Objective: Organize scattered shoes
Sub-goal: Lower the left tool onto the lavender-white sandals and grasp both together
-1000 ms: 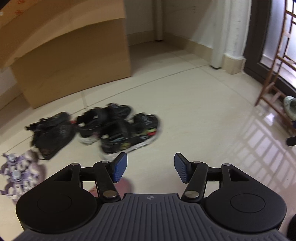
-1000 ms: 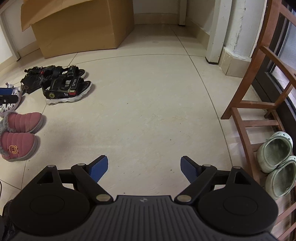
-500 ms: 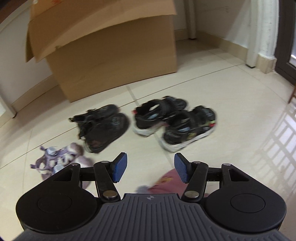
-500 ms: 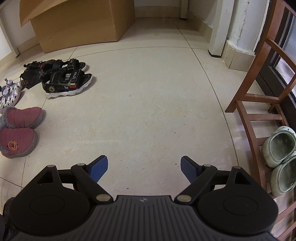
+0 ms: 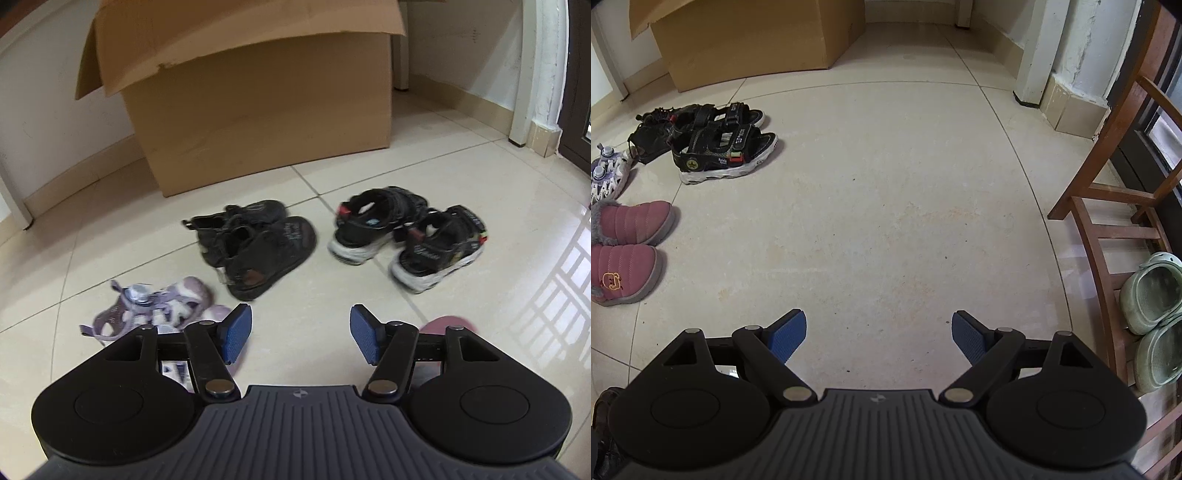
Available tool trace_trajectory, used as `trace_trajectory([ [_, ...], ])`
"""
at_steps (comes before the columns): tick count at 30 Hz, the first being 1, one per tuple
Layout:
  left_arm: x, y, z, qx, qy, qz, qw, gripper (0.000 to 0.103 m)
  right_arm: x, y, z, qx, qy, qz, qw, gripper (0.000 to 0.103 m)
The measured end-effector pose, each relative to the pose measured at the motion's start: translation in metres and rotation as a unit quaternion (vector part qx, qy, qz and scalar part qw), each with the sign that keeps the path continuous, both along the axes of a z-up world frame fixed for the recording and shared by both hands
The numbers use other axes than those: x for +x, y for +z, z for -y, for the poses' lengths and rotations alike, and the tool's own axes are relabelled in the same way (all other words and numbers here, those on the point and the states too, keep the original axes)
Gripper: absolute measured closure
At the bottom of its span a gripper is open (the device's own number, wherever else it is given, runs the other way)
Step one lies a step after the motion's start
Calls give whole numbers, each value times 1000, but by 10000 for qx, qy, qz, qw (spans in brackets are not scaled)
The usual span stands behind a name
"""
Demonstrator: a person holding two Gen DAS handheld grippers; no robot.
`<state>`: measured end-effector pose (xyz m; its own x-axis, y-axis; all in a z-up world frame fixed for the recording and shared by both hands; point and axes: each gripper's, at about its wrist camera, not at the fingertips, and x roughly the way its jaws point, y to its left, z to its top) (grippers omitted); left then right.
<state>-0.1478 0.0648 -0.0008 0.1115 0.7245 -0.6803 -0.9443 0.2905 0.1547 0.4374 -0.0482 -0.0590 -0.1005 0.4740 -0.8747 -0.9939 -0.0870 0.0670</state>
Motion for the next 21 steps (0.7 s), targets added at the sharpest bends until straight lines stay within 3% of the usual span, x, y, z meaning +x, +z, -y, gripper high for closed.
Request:
trace_trajectory([
  [8,-59,-26,-24,-249,353,-826,9956,33,-10,-3,-7,-127,99,132,9998,13],
  [13,-90,-50,-47,-734,110,-1438,9868,35,-17,-5,-13,-225,92,208,9995,13],
  [17,-106,-55,-61,-745,64,-1514,9856,36,-24,-9,-16,-290,100,254,9992,13],
  [21,-117,-65,-79,-801,-148,-1859,9792,37,-31,-13,-18,-376,123,302,9988,13],
])
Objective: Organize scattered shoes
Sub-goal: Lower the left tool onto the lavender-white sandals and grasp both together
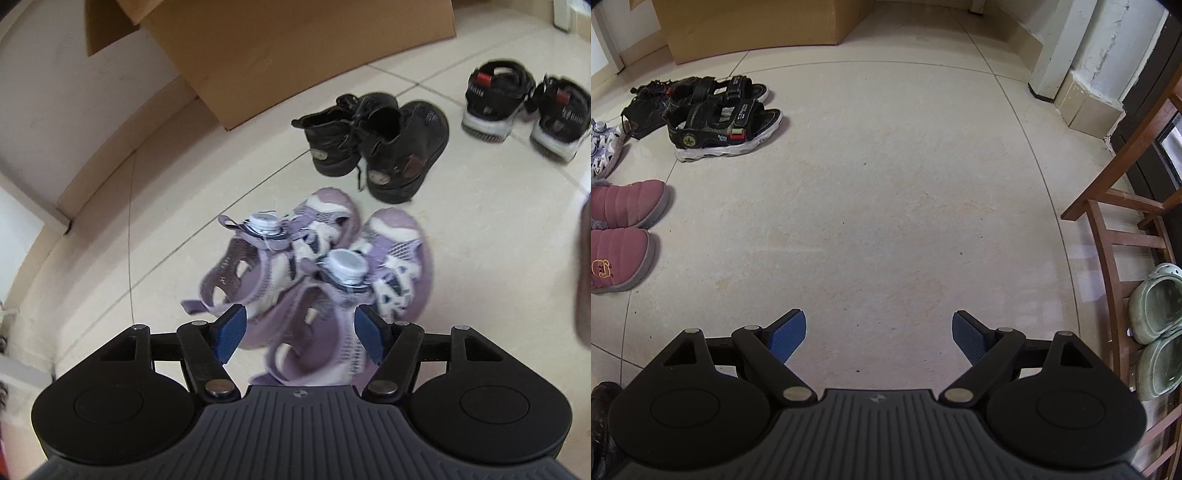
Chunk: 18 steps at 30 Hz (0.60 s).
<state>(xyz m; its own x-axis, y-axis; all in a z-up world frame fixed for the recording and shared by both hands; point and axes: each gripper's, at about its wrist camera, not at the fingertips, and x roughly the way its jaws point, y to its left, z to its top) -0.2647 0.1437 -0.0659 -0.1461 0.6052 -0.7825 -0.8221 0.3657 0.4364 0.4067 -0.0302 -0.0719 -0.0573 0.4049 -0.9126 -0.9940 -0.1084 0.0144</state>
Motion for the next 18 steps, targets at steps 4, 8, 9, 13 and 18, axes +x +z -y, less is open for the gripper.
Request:
trace_trajectory([
  [4,-10,-13,-14,-275,-139,-346,9989,42,-3,-5,-2,-103,-58,44,9999,13],
  [8,-14,-27,-27,-583,-433,-607,9955,44,-5,-9,-5,-185,-118,66,9997,13],
  [9,-13,-29,-29,-600,-486,-626,9950,44,-6,-9,-6,-200,-124,77,9997,13],
  [13,-11,-35,-40,-609,-612,-638,9942,42,-9,-12,-9,-253,-113,128,9995,13],
  [18,-10,-45,-56,-779,-589,-556,9937,43,-10,-16,-14,-324,-85,165,9993,13],
])
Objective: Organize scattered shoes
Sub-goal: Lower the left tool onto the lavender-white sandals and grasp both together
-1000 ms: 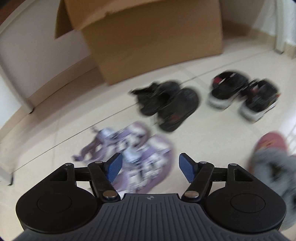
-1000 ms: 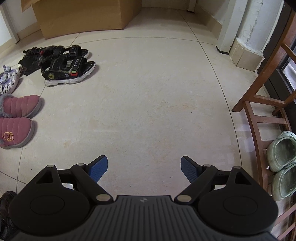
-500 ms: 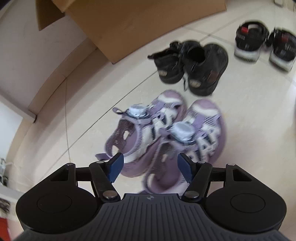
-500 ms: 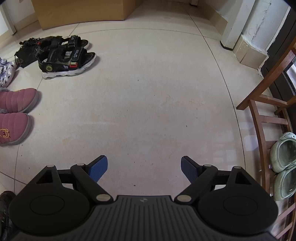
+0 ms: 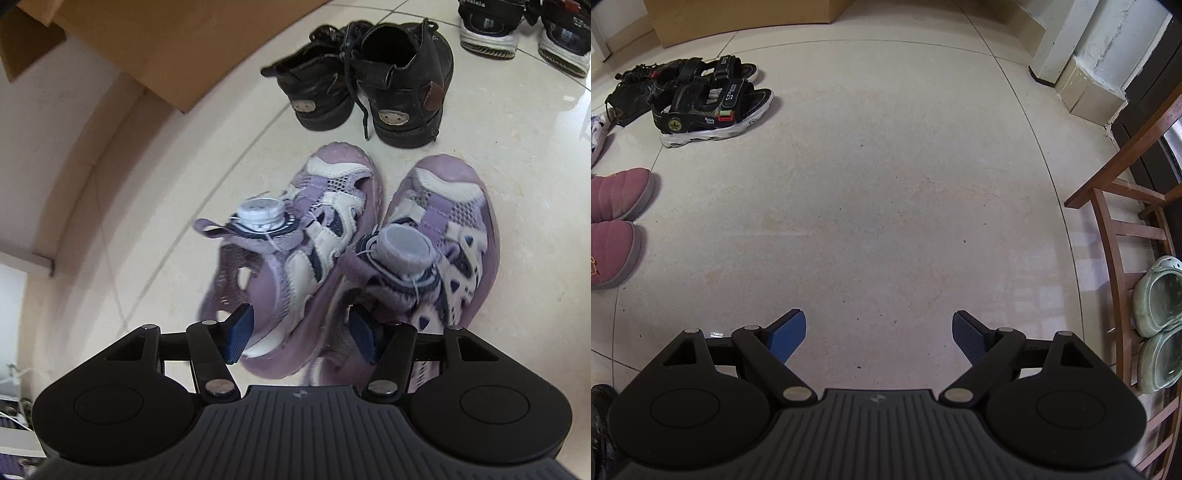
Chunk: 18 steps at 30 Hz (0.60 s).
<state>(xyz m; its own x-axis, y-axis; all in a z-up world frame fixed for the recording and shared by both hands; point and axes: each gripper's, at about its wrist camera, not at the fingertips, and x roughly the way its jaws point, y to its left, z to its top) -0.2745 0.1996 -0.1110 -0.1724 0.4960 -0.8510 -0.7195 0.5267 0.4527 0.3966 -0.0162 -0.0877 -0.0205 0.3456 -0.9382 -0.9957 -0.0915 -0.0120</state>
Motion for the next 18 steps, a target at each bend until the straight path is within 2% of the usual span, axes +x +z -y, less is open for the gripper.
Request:
trace_trajectory([
  [3,-2,0,-4,38,-7,150,9999,46,-4,-1,-7,-24,60,22,10000,13],
  [5,-3,1,-7,25,11,343,9994,62,-7,-1,-13,-12,128,23,9999,13],
  [10,7,0,-5,148,244,689,9972,79,-24,4,-34,72,301,-55,9995,13],
  [13,15,0,2,194,426,899,9948,87,-37,8,-46,144,467,-85,9988,13],
  [18,27,2,19,272,836,1159,9894,90,-58,17,-68,272,809,-135,9963,13],
])
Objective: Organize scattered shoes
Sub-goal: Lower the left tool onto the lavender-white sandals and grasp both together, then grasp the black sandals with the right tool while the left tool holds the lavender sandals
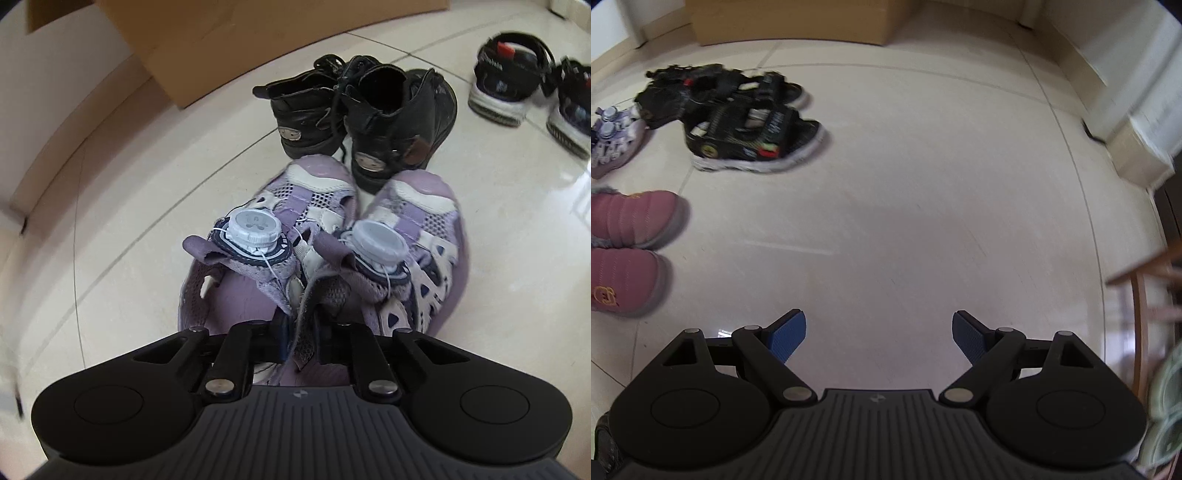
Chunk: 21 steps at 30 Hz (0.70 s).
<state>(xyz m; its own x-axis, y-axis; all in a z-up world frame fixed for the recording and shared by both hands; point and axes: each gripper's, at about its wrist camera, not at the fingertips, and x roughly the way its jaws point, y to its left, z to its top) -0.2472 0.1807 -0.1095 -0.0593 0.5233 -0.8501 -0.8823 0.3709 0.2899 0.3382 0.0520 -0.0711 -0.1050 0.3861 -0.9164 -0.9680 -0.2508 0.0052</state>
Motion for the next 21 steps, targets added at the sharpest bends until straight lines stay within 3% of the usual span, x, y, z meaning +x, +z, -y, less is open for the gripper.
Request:
trace_trajectory([
  [5,14,1,24,95,562,379,9977,91,-27,10,-32,168,286,-233,9992,13],
  [7,21,2,34,144,949,608,9935,91,-37,13,-42,217,369,-337,9985,13],
  [13,37,3,63,282,1510,1043,9826,91,-83,21,-83,335,657,-758,9944,13],
  [17,46,3,77,321,1803,1112,9768,91,-116,25,-106,552,982,-653,9915,13],
  [21,59,1,91,397,1864,1037,9762,91,-141,26,-129,574,1132,-587,9902,14],
])
